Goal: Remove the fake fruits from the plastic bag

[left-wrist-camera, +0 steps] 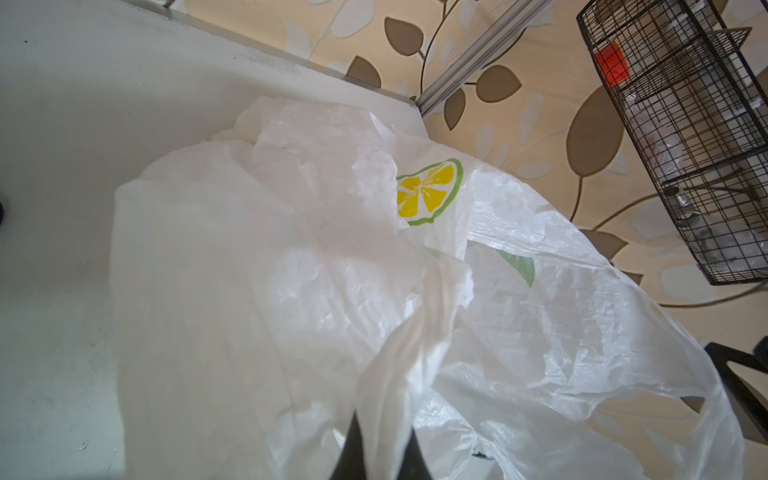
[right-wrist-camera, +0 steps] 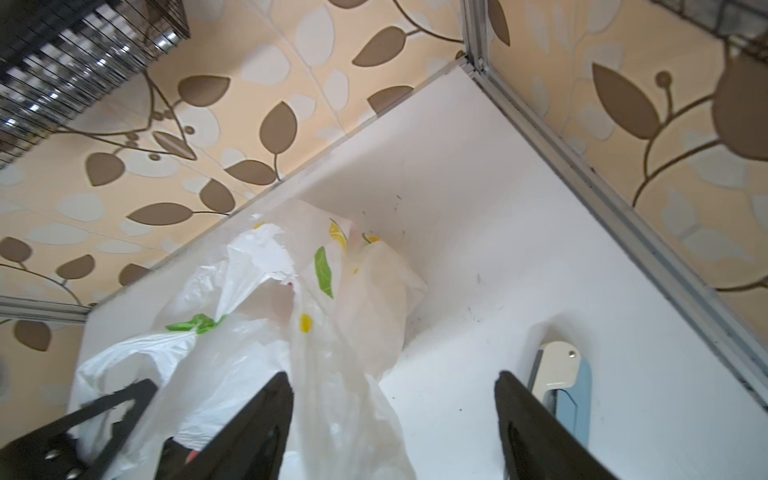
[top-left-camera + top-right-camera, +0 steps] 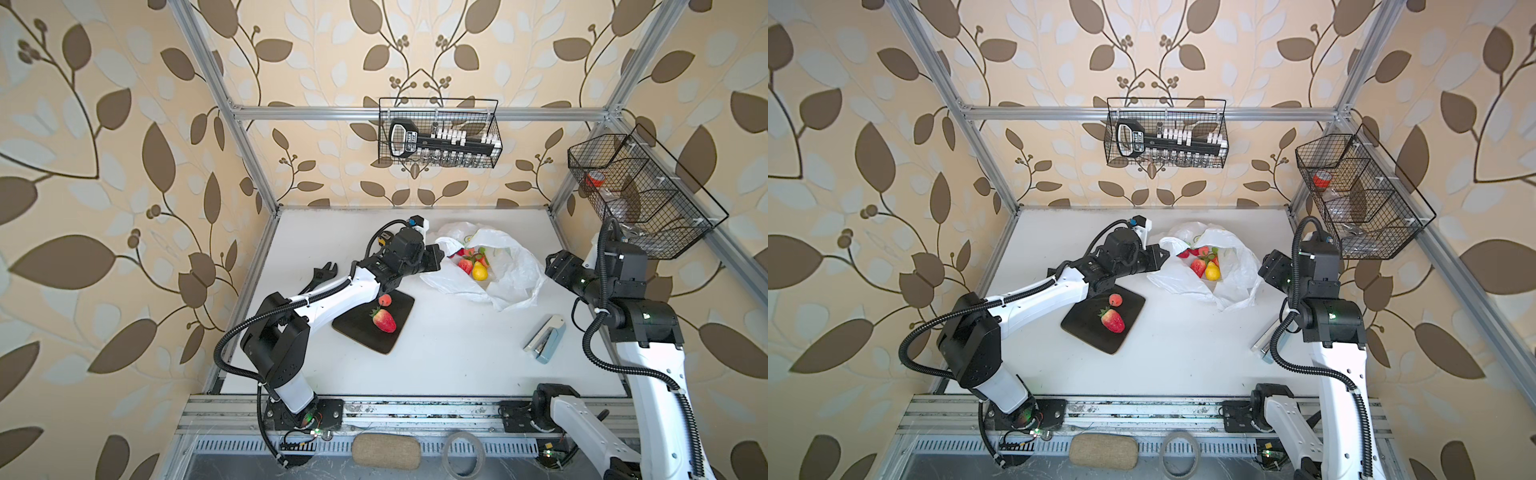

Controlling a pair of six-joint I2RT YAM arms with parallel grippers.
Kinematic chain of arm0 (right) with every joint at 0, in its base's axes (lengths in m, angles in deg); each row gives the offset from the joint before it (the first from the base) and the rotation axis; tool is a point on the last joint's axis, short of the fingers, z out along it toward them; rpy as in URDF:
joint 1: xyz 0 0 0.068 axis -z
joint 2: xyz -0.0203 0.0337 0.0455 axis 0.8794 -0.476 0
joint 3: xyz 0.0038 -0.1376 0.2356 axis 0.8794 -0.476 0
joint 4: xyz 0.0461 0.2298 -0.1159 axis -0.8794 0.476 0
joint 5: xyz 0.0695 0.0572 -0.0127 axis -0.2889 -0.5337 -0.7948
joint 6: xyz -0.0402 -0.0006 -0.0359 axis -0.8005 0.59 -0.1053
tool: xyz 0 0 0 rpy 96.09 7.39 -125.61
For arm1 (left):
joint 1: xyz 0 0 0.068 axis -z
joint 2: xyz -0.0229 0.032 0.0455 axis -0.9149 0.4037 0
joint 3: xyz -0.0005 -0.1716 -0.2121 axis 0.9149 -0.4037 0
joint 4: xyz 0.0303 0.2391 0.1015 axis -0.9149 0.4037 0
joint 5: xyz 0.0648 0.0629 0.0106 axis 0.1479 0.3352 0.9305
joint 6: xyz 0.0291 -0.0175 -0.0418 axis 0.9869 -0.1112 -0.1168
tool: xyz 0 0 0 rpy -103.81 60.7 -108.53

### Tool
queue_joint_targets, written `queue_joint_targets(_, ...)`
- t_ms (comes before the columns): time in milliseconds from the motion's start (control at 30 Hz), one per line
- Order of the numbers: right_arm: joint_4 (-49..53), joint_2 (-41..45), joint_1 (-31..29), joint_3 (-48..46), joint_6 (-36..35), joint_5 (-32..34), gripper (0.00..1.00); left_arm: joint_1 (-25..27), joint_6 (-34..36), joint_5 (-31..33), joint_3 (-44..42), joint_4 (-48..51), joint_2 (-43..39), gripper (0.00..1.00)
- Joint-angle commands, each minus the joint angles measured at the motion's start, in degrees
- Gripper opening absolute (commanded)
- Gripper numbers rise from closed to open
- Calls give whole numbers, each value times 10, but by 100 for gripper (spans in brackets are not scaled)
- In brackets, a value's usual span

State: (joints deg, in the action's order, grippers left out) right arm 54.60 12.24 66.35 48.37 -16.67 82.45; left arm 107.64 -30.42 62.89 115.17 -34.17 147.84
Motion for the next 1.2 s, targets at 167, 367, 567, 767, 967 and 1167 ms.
queue_joint_targets(167,-72,-51,-199,48,-42,-23,68,0,8,0,21,-2,-27,0)
queue_joint_targets(367,-105,-134,-358,13,-152,40,67,1,12,4,13,4,-38,0)
queue_joint_targets(567,-182,-197,-354,-60,-325,69,72,1,16,15,-1,11,-56,0)
queue_joint_targets(767,-283,-235,-307,-140,-352,35,71,0,20,24,-12,15,-72,0)
queue_joint_targets(967,-357,-287,-255,-180,-354,62,63,1,29,24,-21,31,-86,0)
queue_joint_targets(1167,-396,-339,-217,-192,-357,95,60,1,25,26,-41,41,-102,0)
